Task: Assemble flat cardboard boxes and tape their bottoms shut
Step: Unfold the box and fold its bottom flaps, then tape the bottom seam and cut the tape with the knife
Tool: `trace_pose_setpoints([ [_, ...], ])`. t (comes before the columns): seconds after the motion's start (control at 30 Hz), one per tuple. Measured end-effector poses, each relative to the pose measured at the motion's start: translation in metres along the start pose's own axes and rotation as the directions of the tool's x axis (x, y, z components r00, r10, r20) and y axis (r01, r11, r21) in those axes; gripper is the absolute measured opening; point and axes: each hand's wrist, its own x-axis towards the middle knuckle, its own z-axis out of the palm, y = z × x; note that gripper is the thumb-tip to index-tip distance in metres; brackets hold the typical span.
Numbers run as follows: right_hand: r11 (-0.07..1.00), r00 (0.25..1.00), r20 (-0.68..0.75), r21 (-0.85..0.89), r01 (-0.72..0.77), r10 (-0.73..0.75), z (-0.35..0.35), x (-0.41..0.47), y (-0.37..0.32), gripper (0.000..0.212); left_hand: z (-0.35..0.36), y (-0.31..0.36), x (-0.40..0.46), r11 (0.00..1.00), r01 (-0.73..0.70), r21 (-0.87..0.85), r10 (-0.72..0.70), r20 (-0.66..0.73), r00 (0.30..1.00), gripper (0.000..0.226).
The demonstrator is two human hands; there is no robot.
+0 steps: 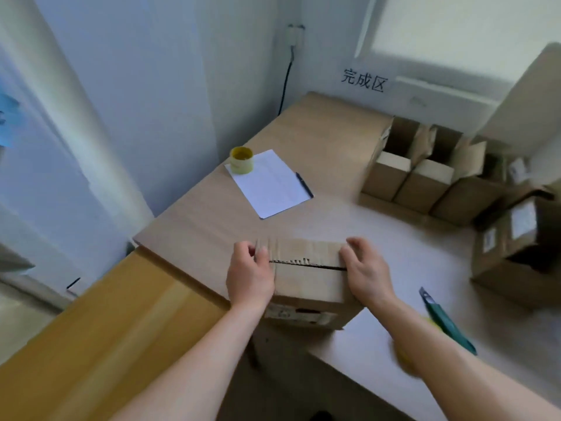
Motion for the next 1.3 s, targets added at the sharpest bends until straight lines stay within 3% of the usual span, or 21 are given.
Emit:
trace_pose_setpoints([
  [0.23,0.997,0.996,0.056,0.046,0.066,-0.069,-0.032,0.030,0.034,0.036,0.057,0.033,0.010,0.997,-0.035,0.069,0.032,0.042,0.999,0.033],
  [0.3,0.996,0.995,0.060,0.037,0.083,-0.085,-0.032,0.033,0.040,0.034,0.060,0.033,0.009,0.962,-0.149,0.227,0.141,0.051,0.989,0.034],
  [0.37,0.994,0.993,0.051,0.031,0.106,-0.108,-0.031,0.035,0.044,0.034,0.060,0.036,0.010,0.755,-0.441,0.486,0.399,0.194,0.896,0.036],
  [0.43,0.992,0.991,0.037,0.030,0.127,-0.128,-0.030,0.036,0.045,0.034,0.063,0.040,0.011,0.515,-0.646,0.564,0.472,0.443,0.762,0.045],
  [0.53,0.993,0.990,0.087,-0.039,0.113,-0.109,-0.023,0.038,0.053,0.035,0.074,0.038,0.018,0.492,-0.662,0.565,0.269,0.625,0.733,0.053],
  [0.63,0.997,0.983,0.186,-0.075,0.005,0.009,-0.012,0.030,0.066,0.037,0.081,0.021,0.022,0.466,-0.675,0.572,0.174,0.689,0.704,0.052],
  [0.73,0.999,0.989,0.147,-0.054,0.003,0.005,-0.006,0.024,0.075,0.035,0.082,0.016,0.017,0.368,-0.714,0.595,0.250,0.676,0.693,0.052],
  [0.83,0.997,0.992,0.128,-0.070,0.025,-0.015,-0.005,0.023,0.074,0.036,0.079,0.012,0.006,0.280,-0.844,0.457,0.476,0.698,0.536,0.053],
  [0.9,0.996,0.991,0.134,-0.083,0.039,-0.027,-0.006,0.025,0.073,0.037,0.078,0.010,0.005,0.221,-0.879,0.422,0.531,0.704,0.471,0.057],
  [0.97,1.000,0.992,0.123,0.004,0.006,-0.006,-0.011,0.023,0.074,0.038,0.079,0.009,0.007,0.221,-0.882,0.417,0.539,0.701,0.467,0.057],
  [1.07,0.982,0.999,-0.037,0.188,-0.033,0.040,-0.038,0.004,0.094,0.037,0.079,0.010,0.016,0.259,-0.893,0.367,0.570,0.688,0.448,0.050],
  [1.1,0.994,0.996,-0.085,0.106,-0.006,0.015,-0.052,-0.007,0.110,0.036,0.080,0.010,0.019,0.268,-0.900,0.345,0.589,0.680,0.436,0.047],
  [1.17,0.964,0.995,-0.037,-0.255,0.078,-0.091,-0.081,-0.036,0.154,0.039,0.083,0.007,0.023,0.264,-0.914,0.309,0.627,0.665,0.406,0.044],
  [1.23,0.786,0.980,0.194,-0.598,0.157,-0.048,-0.099,-0.063,0.191,0.043,0.087,0.007,0.029,0.253,-0.925,0.284,0.652,0.657,0.380,0.043],
  [1.3,0.638,0.948,0.313,-0.743,0.204,0.061,-0.104,-0.080,0.212,0.040,0.090,0.008,0.033,0.252,-0.932,0.260,0.657,0.661,0.362,0.043],
])
